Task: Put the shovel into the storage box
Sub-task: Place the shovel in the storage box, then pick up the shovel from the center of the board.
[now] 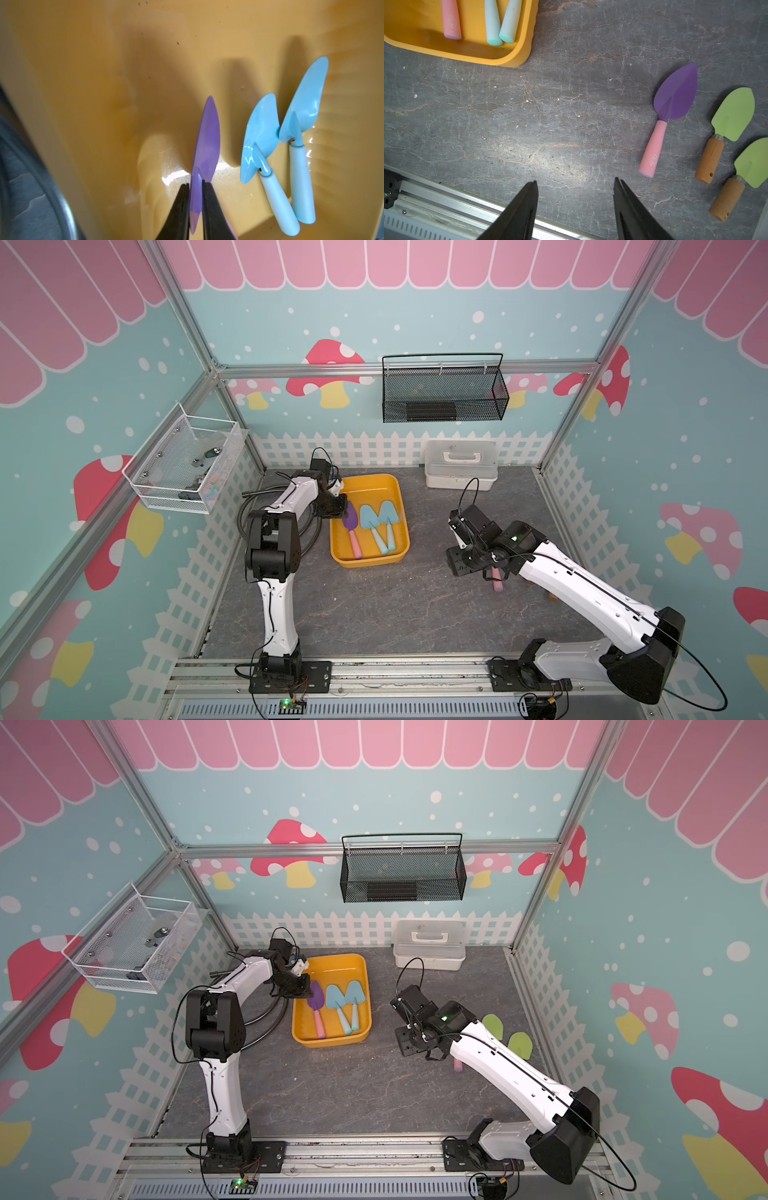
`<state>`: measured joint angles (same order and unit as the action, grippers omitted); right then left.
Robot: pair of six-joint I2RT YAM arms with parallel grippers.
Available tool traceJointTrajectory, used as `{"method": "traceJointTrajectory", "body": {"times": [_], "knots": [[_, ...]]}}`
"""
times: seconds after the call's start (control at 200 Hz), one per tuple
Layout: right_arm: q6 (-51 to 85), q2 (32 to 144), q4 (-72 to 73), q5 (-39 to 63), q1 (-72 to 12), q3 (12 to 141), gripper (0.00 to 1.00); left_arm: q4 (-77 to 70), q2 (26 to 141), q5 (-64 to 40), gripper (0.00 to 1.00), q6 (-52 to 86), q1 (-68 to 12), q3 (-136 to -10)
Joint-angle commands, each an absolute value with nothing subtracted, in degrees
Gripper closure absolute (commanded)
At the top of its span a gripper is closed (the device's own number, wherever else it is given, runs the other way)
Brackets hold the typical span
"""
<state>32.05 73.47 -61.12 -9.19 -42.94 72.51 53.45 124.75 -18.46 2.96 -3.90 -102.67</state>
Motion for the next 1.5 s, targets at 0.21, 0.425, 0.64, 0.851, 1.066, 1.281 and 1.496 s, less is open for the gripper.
{"method": "traceJointTrajectory", "body": {"times": [0.21,0.425,0.64,0.851,1.066,1.281,1.496], "knots": [[33.05,71.20,-62.63,-9.23,-42.31,71.11,0.39,55.28,127.09,-14.10,0.70,3.73,-5.32,-104.33],[33.31,71.02,-62.66,-9.45,-42.10,70.41,0.39,55.80,125.22,-10.69,0.65,4.28,-5.80,-105.57],[34.01,71.34,-62.33,-11.84,-38.59,68.83,0.36,57.28,120.73,-11.08,0.63,4.62,-7.29,-110.08],[33.25,75.69,-58.39,-11.69,-29.36,63.09,0.33,56.27,113.65,-17.06,0.62,5.88,-11.95,-112.45],[32.52,82.66,-51.25,-10.50,-23.64,58.26,0.33,44.86,104.12,-26.78,0.61,11.65,-15.21,-101.86],[32.18,86.88,-47.03,-10.52,-18.89,56.14,0.32,33.10,94.80,-32.53,0.57,17.10,-15.39,-87.89],[30.85,90.87,-43.39,-7.74,-14.59,53.69,0.34,28.66,89.67,-34.43,0.57,18.93,-15.38,-79.97]]}}
